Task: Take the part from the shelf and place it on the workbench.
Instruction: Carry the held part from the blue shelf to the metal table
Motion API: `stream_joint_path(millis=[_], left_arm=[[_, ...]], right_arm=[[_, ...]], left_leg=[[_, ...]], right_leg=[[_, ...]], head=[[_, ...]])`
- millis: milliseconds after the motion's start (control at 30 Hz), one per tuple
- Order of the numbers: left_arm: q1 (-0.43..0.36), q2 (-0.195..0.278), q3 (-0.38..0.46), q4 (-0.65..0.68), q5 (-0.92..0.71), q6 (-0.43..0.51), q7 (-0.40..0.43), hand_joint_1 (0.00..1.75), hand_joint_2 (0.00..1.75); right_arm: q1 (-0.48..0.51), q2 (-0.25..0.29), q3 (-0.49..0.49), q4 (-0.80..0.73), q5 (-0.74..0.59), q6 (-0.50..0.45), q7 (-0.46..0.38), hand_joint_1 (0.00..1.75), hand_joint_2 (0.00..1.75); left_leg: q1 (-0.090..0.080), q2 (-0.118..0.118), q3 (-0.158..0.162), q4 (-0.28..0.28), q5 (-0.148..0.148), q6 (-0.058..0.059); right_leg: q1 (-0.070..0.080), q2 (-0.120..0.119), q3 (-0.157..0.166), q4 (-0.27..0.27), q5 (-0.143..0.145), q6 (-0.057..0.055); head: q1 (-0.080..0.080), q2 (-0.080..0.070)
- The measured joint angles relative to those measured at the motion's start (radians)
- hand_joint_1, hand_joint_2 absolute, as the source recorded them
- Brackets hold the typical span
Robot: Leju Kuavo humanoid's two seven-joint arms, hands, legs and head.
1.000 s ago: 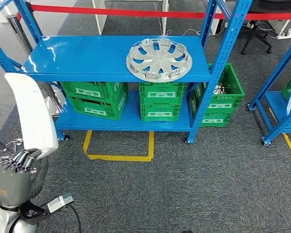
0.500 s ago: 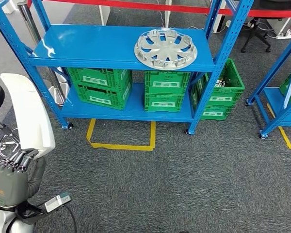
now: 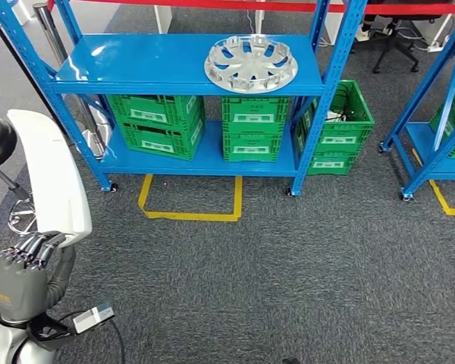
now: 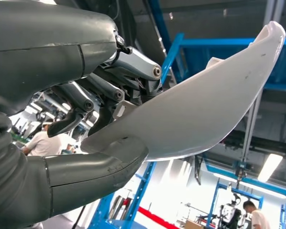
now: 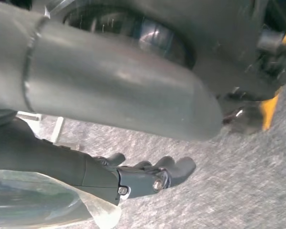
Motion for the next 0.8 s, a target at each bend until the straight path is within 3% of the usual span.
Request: stream_joint_path(millis=[67,100,133,167,233,300,367,433,500,600,633,667,700,800], left_arm=[[-0.001,0.001,0.0,0.005,0.002,0.0,0.001,1.75,1.75],[-0.001,0.002,0.0,0.008,0.003,0.0,0.002,1.75,1.75],[-0.002,0.002,-0.001,0.012,0.003,0.0,0.002,1.75,1.75],[-0.003,0.002,-0.001,0.015,0.004,0.0,0.002,1.75,1.75],[-0.006,0.002,-0.002,0.02,0.007,0.0,0.001,1.75,1.75],[-0.011,0.002,-0.004,0.023,0.011,0.0,0.001,1.75,1.75],[-0.014,0.002,-0.01,0.027,0.015,0.0,0.0,1.75,1.75],[-0.015,0.003,-0.015,0.031,0.016,0.0,-0.002,1.75,1.75],[-0.017,0.003,-0.02,0.034,0.016,0.0,-0.006,1.75,1.75],[-0.019,0.002,-0.025,0.037,0.016,0.0,-0.013,1.75,1.75],[-0.018,0.002,-0.025,0.039,0.017,0.0,-0.015,1.75,1.75],[-0.018,0.002,-0.026,0.041,0.017,0.0,-0.015,1.75,1.75],[-0.018,0.002,-0.026,0.042,0.018,0.0,-0.015,1.75,1.75],[-0.02,0.002,-0.026,0.045,0.022,0.0,-0.015,1.75,1.75]], right_arm=[[0.001,0.001,0.0,0.0,0.002,-0.001,0.001,0.0,0.0],[0.001,0.001,0.0,0.0,0.003,-0.001,0.001,0.0,0.0],[0.001,0.001,0.0,0.0,0.003,-0.002,0.0,0.0,0.0],[0.001,0.001,0.0,0.0,0.004,-0.003,0.0,0.0,0.0],[0.0,0.001,0.0,0.0,0.005,-0.005,0.0,0.0,0.0],[0.0,0.001,0.0,0.0,0.007,-0.007,0.0,0.0,0.0],[0.0,0.001,0.0,0.0,0.007,-0.008,0.0,0.0,0.0],[0.001,0.002,0.0,0.0,0.007,-0.008,0.0,0.0,0.0],[0.003,0.002,0.0,0.0,0.007,-0.008,0.0,0.0,0.0],[0.002,0.002,0.0,0.0,0.007,-0.008,0.0,0.0,0.0],[0.003,0.002,0.0,0.0,0.007,-0.008,0.0,0.0,0.0],[0.004,0.002,0.0,0.0,0.007,-0.008,0.0,0.0,0.0],[0.004,0.002,0.0,0.0,0.007,-0.008,0.0,0.0,0.0],[0.001,0.002,0.0,0.0,0.007,-0.008,0.0,0.0,0.0]], left_leg=[[0.005,0.0,-0.018,0.115,-0.108,-0.009],[0.008,0.0,-0.023,0.178,-0.141,-0.013],[0.01,0.0,-0.019,0.223,-0.149,-0.016],[0.012,0.0,-0.004,0.239,-0.135,-0.019],[0.017,0.0,0.071,0.163,-0.087,-0.022],[0.015,-0.001,0.16,0.031,-0.093,-0.018],[0.009,-0.001,0.189,-0.032,-0.116,-0.003],[0.008,0.001,0.178,-0.038,-0.103,0.017],[0.009,0.004,0.163,-0.042,-0.084,0.035],[0.009,0.006,0.127,-0.041,-0.055,0.044],[0.008,0.006,0.113,-0.04,-0.045,0.044],[0.008,0.006,0.102,-0.04,-0.037,0.043],[0.007,0.005,0.094,-0.04,-0.029,0.041],[0.005,0.005,0.078,-0.039,-0.012,0.03]], right_leg=[[-0.001,-0.004,-0.025,0.005,0.022,-0.006],[-0.001,-0.005,-0.04,0.01,0.034,-0.006],[-0.001,-0.006,-0.057,0.016,0.046,-0.005],[-0.002,-0.006,-0.076,0.024,0.056,-0.003],[-0.005,-0.007,-0.117,0.045,0.071,0.005],[-0.005,-0.006,-0.148,0.064,0.082,0.016],[-0.005,-0.006,-0.163,0.071,0.095,0.029],[-0.008,-0.004,-0.171,0.072,0.105,0.042],[-0.011,0.001,-0.195,0.112,0.068,0.055],[-0.013,0.006,-0.266,0.299,-0.05,0.066],[-0.013,0.006,-0.275,0.342,-0.069,0.067],[-0.013,0.006,-0.263,0.346,-0.07,0.066],[-0.013,0.006,-0.228,0.308,-0.055,0.064],[-0.009,0.006,-0.08,0.089,-0.002,0.05]], head=[[-0.003,0.0],[-0.003,0.0],[-0.003,0.0],[-0.003,0.0],[-0.003,0.0],[-0.003,0.0],[-0.003,0.0],[-0.004,0.0],[-0.002,0.0],[0.001,0.0],[0.0,0.0],[0.001,0.0],[0.001,0.0],[0.0,0.0]])
